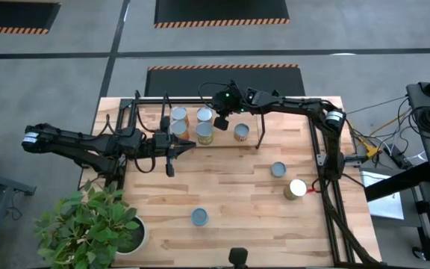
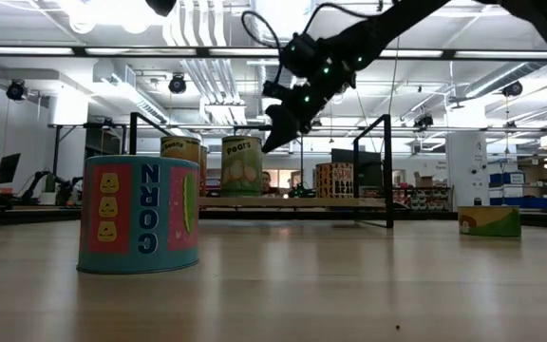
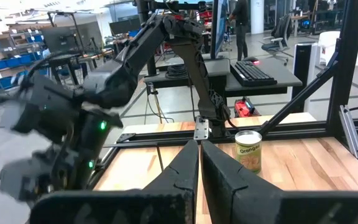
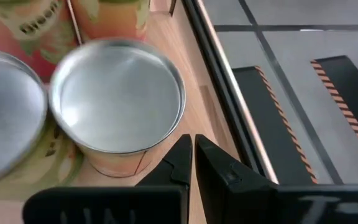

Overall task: Pick and place cans onto a shelf
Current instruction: Put the big green canned orange on the shelf aligned with the other big orange canned corn

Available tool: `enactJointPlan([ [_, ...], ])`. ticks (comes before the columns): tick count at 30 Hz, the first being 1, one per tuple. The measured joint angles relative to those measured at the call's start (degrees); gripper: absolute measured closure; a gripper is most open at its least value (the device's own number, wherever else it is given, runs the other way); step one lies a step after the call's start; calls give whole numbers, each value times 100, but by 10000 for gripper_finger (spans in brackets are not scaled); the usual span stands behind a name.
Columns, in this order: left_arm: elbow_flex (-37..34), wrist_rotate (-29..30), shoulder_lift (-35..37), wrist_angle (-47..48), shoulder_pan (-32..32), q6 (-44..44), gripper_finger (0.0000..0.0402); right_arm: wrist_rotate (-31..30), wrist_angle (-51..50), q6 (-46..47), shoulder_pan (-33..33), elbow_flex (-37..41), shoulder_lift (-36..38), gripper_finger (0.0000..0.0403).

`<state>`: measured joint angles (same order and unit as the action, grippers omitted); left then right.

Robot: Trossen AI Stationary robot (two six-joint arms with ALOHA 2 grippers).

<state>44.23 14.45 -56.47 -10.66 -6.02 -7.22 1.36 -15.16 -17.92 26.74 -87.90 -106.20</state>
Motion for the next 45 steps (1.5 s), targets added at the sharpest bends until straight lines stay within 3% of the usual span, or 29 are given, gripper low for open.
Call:
enactJointPlan([
  [10, -2, 0, 0, 4, 0, 2, 400, 9, -1381, 645, -566, 7, 1183, 394],
  [23, -2, 0, -48, 96, 0, 177, 400, 67, -3286, 1775, -2629, 599, 2216, 394],
  [32, -2, -2, -55, 101, 1, 243, 400, -36, -2504, 2906, -3939, 1801, 2485, 394],
  [36, -1, -2, -55, 99, 1, 241, 400, -397, -2313, 3313, -4434, 2040, 2430, 394],
  [39, -2, -2, -55, 98, 2, 243, 400, -397, -2969, 3795, -4610, 2066, 2466, 394],
  [45, -1, -2, -55, 94, 0, 232, 400, -432, -5242, 5312, -4541, 2005, 2938, 394],
])
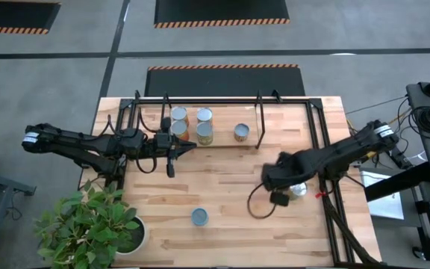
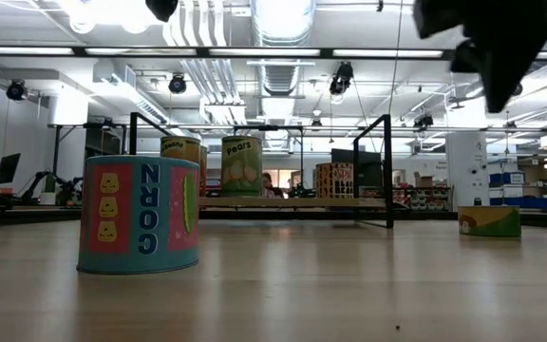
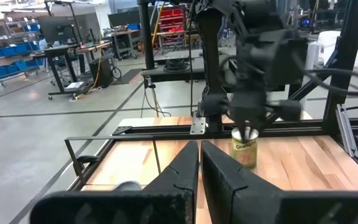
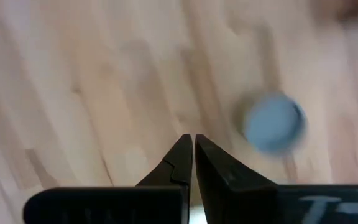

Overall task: Pick and place cans onto a shelf
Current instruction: Put the big green canned orange on the shelf aligned with the other big orange canned corn

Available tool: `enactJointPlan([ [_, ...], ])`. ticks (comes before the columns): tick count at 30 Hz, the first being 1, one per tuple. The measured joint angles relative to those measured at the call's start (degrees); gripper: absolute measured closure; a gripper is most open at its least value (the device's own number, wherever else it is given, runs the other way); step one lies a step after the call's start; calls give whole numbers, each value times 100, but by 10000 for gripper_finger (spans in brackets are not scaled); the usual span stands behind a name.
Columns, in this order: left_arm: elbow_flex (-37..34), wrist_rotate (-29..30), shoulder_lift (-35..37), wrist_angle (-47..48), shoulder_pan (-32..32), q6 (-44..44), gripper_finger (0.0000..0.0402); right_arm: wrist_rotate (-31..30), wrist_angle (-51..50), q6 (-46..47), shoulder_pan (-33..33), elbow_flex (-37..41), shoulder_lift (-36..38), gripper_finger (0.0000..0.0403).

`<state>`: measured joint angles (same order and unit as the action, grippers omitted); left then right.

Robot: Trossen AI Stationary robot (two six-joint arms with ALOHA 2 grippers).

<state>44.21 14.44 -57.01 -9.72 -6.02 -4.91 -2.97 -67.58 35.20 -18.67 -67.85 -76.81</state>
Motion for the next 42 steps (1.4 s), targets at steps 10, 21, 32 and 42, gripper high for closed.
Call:
enactJointPlan([
  [10, 0, 0, 0, -6, 1, -9, 400, 482, -945, 3727, -2, 344, 1470, 388],
  [21, 1, 1, 0, -6, 2, -59, 400, 1097, -947, 4743, -187, 895, 1590, 210],
  [32, 1, 0, -2, -4, 0, -58, 400, 1198, -804, 4359, -182, 1104, 1112, 28],
  [42, -1, 0, -2, 0, 2, -58, 400, 1096, -591, 4169, -182, 1462, 917, 23],
])
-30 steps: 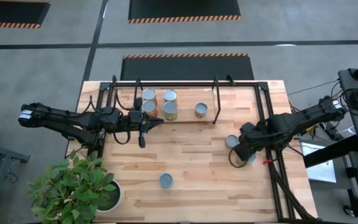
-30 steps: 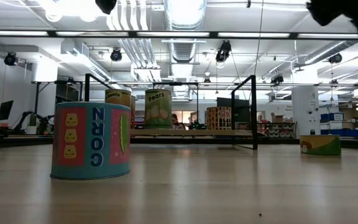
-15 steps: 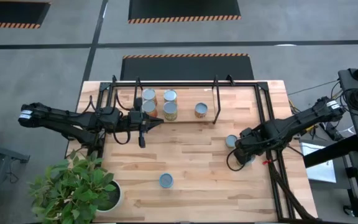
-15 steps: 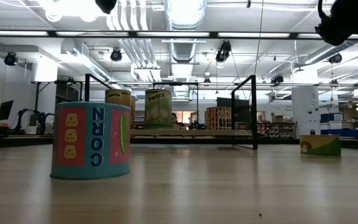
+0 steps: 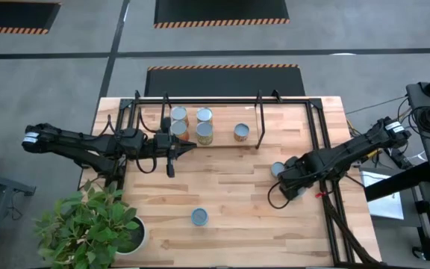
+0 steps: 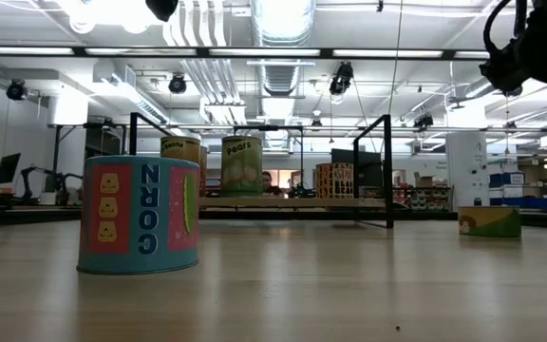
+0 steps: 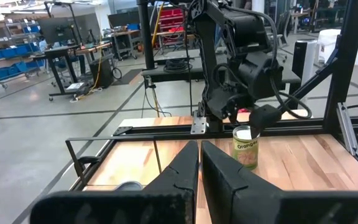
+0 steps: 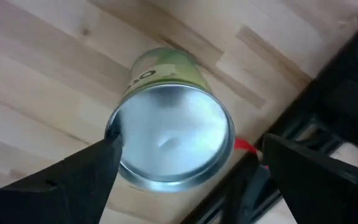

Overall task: Pick and place cans onto a shelf
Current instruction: Put the big green canned orange on the shelf aligned with the other big orange canned corn

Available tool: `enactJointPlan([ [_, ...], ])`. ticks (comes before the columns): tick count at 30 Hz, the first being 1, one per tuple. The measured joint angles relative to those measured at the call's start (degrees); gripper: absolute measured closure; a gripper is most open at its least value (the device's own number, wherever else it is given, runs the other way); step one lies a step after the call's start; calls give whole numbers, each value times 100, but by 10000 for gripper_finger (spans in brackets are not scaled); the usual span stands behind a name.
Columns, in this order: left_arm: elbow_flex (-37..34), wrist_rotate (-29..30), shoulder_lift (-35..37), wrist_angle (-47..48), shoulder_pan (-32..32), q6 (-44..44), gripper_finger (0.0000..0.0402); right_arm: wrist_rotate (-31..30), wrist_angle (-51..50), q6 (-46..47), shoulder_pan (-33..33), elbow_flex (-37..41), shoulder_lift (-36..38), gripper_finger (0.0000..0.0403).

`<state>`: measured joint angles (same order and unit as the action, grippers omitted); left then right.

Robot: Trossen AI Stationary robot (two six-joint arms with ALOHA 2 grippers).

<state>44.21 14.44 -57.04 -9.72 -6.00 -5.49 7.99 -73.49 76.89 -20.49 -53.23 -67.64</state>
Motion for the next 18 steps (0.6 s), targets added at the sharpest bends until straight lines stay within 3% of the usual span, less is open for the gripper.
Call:
enactJointPlan([
  [18, 0, 1, 0, 1, -1, 0, 400, -65, -214, 78, 15, 0, 251, 23],
])
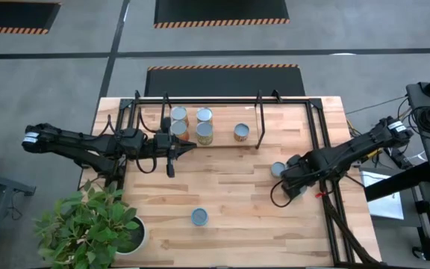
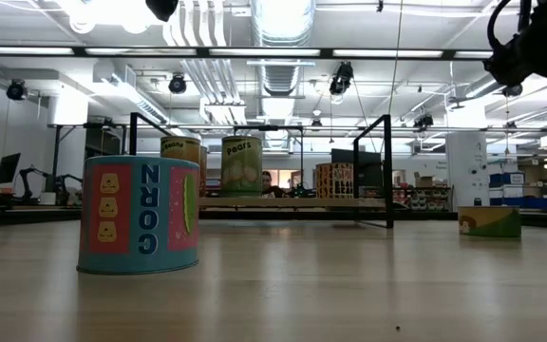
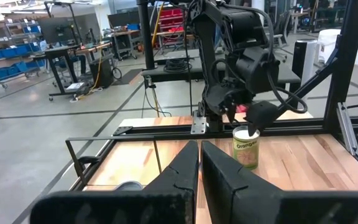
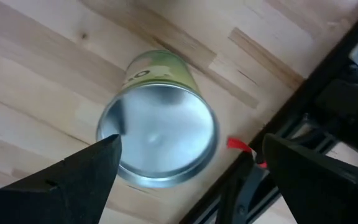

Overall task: Pick and place cans onto a shelf
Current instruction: Put the big green canned orange on the shelf aligned with the other big orange canned corn

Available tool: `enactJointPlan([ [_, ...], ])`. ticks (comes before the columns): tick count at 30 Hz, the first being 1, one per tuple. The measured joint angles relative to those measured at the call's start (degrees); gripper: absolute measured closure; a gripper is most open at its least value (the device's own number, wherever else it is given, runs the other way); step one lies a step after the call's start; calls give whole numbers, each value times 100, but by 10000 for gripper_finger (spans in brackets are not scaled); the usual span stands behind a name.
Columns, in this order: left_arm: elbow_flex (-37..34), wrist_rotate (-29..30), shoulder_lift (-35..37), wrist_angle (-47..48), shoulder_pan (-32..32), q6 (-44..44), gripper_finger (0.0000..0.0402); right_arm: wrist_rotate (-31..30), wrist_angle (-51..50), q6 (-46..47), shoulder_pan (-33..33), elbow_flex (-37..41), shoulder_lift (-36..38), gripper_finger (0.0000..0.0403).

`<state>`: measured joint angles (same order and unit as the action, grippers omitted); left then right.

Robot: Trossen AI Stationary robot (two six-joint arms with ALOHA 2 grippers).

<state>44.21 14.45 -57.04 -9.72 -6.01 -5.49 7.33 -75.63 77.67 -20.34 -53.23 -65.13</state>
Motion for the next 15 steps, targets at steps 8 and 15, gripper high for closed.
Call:
enactJointPlan([
  [8, 1, -1, 0, 0, 0, 0, 400, 1, 388, 390, -3, -7, 245, 23],
  [15, 0, -1, 0, 2, -1, -1, 400, 2, 481, 330, -4, 0, -49, 23],
])
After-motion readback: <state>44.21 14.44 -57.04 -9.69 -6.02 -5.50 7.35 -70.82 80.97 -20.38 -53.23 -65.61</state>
